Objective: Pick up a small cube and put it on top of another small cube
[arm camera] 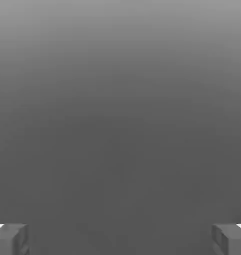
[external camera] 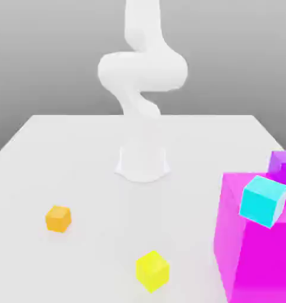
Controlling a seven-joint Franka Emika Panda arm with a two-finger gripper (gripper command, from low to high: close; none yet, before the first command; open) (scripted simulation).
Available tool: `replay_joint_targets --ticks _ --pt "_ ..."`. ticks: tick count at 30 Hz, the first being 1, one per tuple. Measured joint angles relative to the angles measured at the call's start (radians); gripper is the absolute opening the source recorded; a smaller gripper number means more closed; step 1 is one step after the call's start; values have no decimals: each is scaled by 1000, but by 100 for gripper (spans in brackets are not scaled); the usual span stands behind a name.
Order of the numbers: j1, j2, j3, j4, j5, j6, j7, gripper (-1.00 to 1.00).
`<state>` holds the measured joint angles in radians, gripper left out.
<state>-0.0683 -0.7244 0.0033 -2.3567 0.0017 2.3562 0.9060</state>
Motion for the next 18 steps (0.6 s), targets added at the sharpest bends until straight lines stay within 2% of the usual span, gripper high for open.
replay_joint_targets --ticks 18 --pt "-456 561 -22 -417 -14 415 803 0"
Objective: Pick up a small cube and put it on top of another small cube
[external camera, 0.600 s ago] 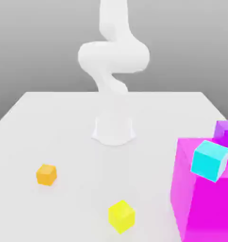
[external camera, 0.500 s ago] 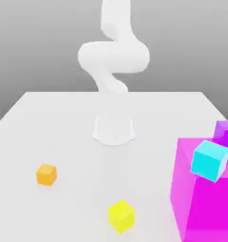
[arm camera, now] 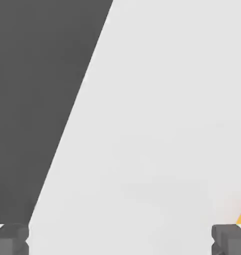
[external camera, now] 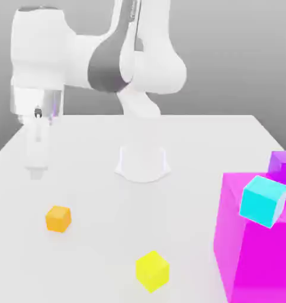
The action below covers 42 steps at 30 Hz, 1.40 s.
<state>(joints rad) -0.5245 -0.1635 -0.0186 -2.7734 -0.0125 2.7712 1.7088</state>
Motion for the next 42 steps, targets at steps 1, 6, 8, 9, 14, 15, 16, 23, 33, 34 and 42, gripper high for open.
replay_joint_targets --ticks 1,6,8,9,14,15,16,23,33,34,42 --pt "-17 31 -9 -23 -2 23 45 0" --pt "-97 191 -44 -105 22 144 199 0" --pt "-98 262 -29 -98 42 201 195 0" --pt "-104 298 -20 -92 50 230 190 0" --pt "-129 433 9 -68 65 339 181 -100" --pt "-129 433 9 -68 64 340 182 -100" --pt "-130 433 9 -68 64 340 182 -100" --pt "-123 349 -1 -84 49 273 193 -100" --pt "13 135 107 53 25 -73 109 -100" --pt "58 130 125 89 28 -114 86 -100" --pt "325 89 245 378 47 -441 -97 -100"
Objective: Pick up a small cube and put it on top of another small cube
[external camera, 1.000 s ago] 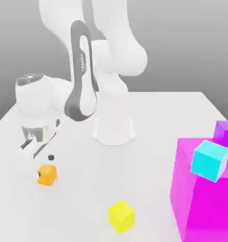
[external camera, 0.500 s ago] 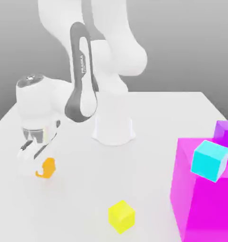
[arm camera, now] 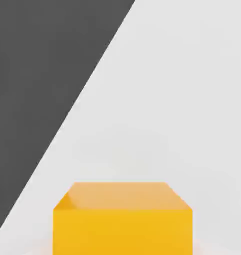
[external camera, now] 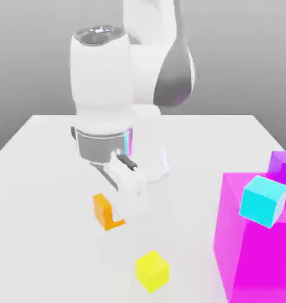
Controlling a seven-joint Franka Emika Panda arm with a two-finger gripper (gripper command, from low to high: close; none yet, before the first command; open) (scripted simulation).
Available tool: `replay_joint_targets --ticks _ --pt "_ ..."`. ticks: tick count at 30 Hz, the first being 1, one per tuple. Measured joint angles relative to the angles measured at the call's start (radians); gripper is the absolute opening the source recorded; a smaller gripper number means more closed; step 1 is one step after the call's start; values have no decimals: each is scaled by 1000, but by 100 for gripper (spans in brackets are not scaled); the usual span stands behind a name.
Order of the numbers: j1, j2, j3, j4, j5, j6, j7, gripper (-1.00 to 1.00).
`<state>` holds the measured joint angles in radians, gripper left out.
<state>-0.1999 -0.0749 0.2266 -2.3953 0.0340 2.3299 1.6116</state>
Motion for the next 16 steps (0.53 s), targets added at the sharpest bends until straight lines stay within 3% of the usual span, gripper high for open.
replay_joint_targets --ticks 7,10,11,16 --pt "220 -27 110 241 10 -270 -150 -100" --pt "235 12 119 207 -4 -200 -154 -100" --pt "236 26 121 187 -9 -167 -151 100" --pt "236 26 121 187 -9 -167 -151 100"
